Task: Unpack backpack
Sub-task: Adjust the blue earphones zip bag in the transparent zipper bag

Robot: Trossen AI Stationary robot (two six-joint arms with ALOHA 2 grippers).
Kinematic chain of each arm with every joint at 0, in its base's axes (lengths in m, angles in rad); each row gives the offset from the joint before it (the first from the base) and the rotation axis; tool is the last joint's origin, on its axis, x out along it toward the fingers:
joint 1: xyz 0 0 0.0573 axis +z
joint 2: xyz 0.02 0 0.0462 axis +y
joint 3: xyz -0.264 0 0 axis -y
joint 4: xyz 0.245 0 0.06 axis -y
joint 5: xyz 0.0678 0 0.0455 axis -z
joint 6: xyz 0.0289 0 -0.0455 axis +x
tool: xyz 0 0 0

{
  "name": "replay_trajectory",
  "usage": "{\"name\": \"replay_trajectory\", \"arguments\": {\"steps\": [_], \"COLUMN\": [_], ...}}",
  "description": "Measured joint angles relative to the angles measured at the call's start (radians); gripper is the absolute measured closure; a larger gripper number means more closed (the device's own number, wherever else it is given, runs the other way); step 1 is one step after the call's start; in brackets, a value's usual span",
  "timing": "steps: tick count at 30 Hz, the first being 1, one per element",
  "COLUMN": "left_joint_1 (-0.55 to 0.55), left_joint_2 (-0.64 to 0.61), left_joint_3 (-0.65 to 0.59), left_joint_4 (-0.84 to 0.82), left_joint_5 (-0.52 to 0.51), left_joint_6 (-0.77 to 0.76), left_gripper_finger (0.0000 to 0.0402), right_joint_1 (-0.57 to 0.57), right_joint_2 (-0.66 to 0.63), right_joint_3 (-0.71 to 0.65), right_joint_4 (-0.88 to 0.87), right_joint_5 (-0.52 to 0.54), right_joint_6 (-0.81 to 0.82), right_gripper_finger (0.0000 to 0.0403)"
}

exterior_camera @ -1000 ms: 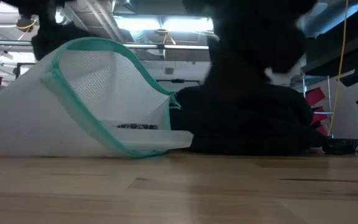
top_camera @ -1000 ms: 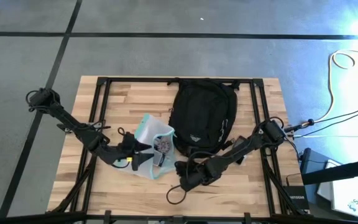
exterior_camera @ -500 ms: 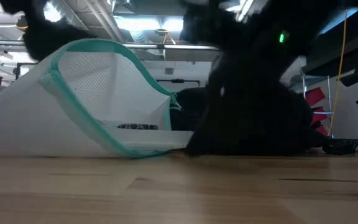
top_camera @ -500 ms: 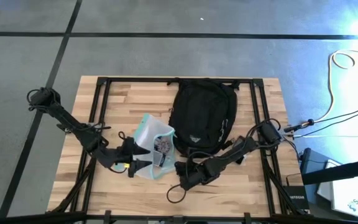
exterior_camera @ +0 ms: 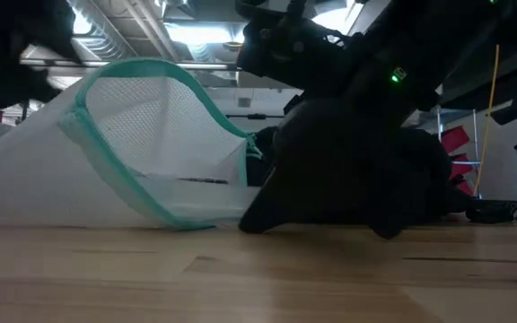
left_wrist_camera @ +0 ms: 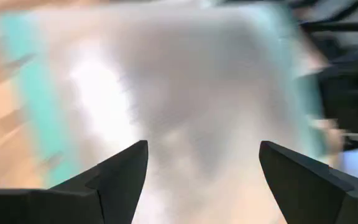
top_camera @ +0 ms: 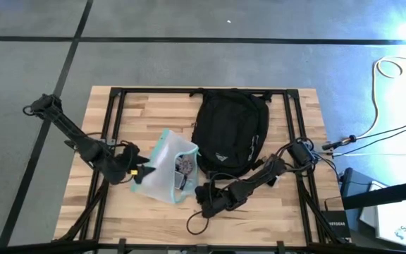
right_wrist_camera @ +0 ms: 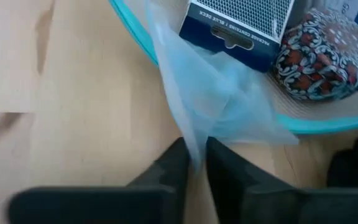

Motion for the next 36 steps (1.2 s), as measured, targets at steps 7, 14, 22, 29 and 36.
{"name": "replay_trajectory", "arguments": {"steps": [7,14,22,29,36], "left_joint_1": [0.000,0.000,0.000,0.000,0.001], "left_joint_2": [0.061,0.127,0.143,0.143,0.143], "left_joint_3": [-0.023,-0.024,-0.024,-0.024,-0.024], "left_joint_4": [-0.115,-0.081,-0.071,-0.071,-0.063], "left_joint_5": [0.100,0.126,0.132,0.132,0.128], "left_joint_6": [-0.197,-0.171,-0.169,-0.162,-0.150], "left_gripper_finger": [0.0109,0.0109,0.0109,0.0109,0.0109], "right_joint_1": [-0.022,-0.052,-0.124,-0.160,-0.190], "right_joint_2": [0.003,0.004,0.024,0.025,0.025], "right_joint_3": [0.001,0.062,0.063,0.063,0.063], "right_joint_4": [0.059,0.166,0.380,0.495,0.507], "right_joint_5": [0.011,-0.002,-0.052,-0.077,-0.020], "right_joint_6": [-0.024,-0.123,-0.159,-0.227,-0.237], "right_gripper_finger": [0.0391,0.0398,0.0402,0.0402,0.0402]}}
